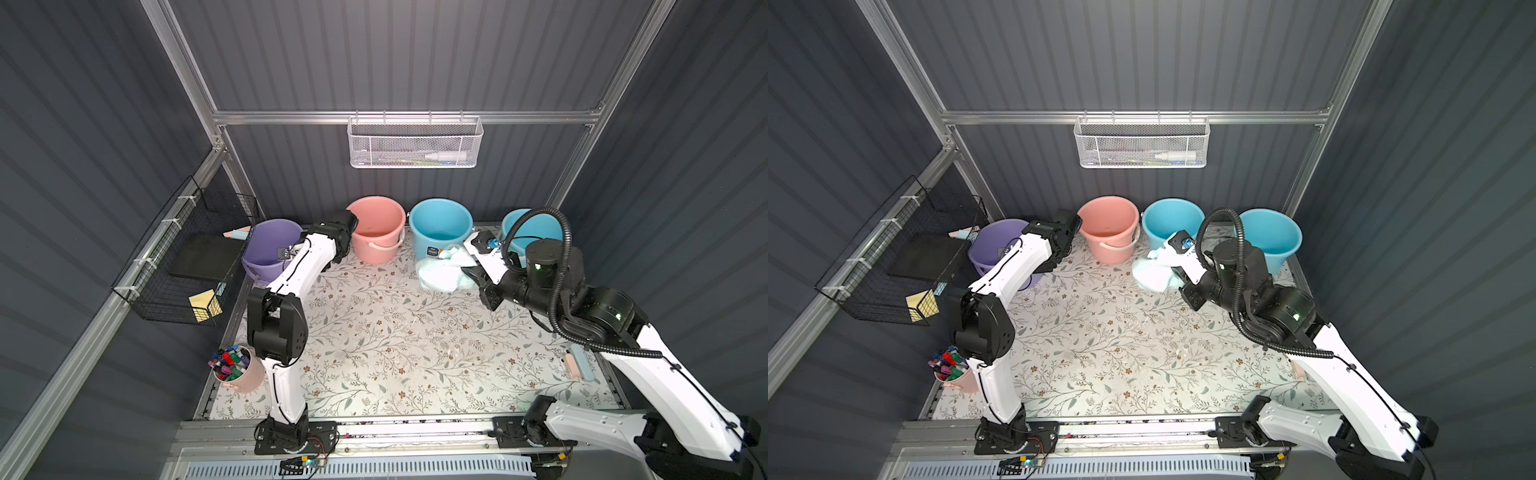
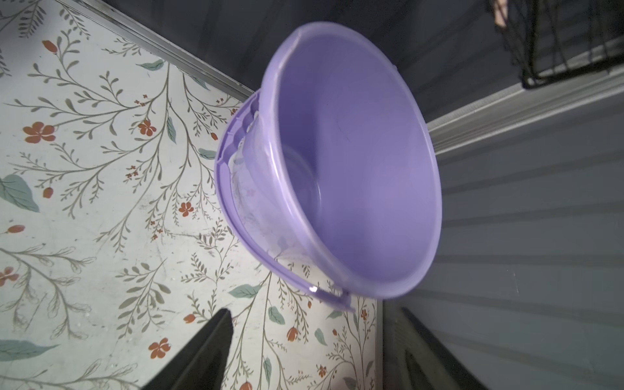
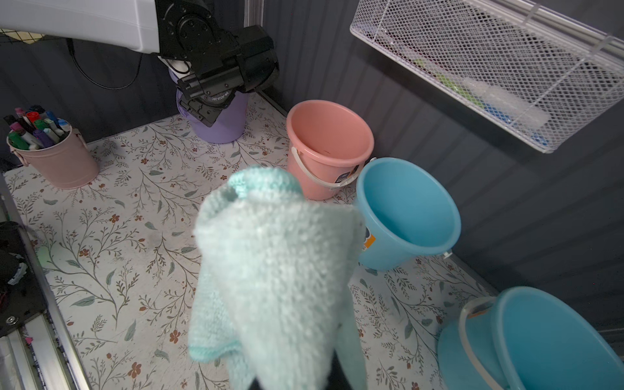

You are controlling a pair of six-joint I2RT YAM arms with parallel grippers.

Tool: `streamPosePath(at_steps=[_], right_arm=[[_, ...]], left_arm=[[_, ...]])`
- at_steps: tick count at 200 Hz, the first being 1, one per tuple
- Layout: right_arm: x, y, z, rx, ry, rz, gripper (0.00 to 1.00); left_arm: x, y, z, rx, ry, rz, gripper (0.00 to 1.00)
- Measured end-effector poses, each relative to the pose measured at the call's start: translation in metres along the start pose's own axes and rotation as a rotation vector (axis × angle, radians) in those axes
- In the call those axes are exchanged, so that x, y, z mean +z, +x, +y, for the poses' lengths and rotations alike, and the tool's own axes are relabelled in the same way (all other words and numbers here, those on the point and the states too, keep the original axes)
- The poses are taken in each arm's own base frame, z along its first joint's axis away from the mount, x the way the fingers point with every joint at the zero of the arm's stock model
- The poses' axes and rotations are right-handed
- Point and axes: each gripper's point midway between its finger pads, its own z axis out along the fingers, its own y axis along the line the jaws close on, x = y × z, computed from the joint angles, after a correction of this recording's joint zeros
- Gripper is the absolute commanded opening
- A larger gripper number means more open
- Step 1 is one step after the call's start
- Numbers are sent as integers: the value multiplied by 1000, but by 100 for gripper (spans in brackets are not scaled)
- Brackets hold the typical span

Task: Wipe the inside of the bucket with a cloth
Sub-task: Pick up the bucket from the corner of the board.

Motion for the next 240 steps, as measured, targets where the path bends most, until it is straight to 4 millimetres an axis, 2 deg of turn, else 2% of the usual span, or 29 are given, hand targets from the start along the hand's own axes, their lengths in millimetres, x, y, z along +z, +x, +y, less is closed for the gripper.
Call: streamPosePath(at_steps=[44,65,104,150,192,240], right_arm=[[5,-16,16,0,-40,3,0],[4,-24,23,-10,-48,-5,0],[7,-29,33,-34,-52,3,0],[17,-31,41,-60,-47,30,0],[28,-29,49,-82,-48,57,0],[30,-27,56,-112,-47,73,0]], left_arm=[[20,-28,-4,-119,-7,4,79],[27,-33,-8,-164,-7,15,77],[39,-34,-5,-194,-29,35,75],[49,-40,-13,-241,-15,29,73],[60,-34,-10,-251,-35,42,70],[72,-28,-4,-264,-60,71,64]])
